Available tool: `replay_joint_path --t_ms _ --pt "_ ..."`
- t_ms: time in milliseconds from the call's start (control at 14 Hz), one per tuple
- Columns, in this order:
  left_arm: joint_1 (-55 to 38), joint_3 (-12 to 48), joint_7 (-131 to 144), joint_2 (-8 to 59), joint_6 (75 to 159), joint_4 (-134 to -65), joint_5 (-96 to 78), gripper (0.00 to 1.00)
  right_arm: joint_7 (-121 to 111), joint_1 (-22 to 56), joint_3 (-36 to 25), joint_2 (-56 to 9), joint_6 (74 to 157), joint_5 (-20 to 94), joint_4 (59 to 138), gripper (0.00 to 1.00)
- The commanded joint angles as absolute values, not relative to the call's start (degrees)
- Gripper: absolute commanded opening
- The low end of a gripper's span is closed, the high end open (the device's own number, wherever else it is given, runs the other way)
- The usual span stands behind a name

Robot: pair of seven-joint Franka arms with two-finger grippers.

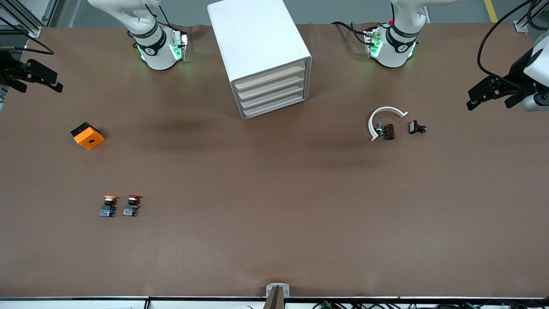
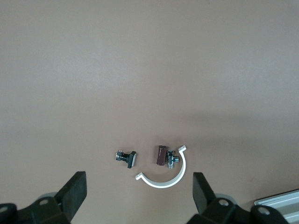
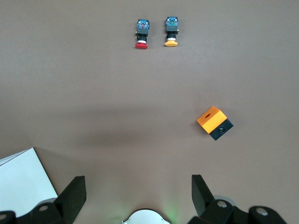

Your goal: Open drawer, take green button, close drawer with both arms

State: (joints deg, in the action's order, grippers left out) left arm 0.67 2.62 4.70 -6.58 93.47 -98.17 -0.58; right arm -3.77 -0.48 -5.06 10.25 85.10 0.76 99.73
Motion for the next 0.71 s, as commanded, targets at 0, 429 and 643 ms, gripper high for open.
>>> replay_joint_path --t_ms 0,429,643 --pt "1.1 2.7 4.5 -5.9 92.8 -97.0 -1.2 1.0 -4.1 -0.3 -5.1 12.0 85.5 0.8 101.2 1.0" --pt "1.1 2.6 5.3 -5.5 92.8 -96.9 -0.8 1.0 -4.2 -0.3 -5.1 12.0 85.4 0.7 101.2 1.0" --pt "2.7 2.5 5.0 -4.8 92.2 -97.1 -1.2 1.0 -4.1 -0.2 -5.1 12.0 85.4 0.7 101.2 1.0"
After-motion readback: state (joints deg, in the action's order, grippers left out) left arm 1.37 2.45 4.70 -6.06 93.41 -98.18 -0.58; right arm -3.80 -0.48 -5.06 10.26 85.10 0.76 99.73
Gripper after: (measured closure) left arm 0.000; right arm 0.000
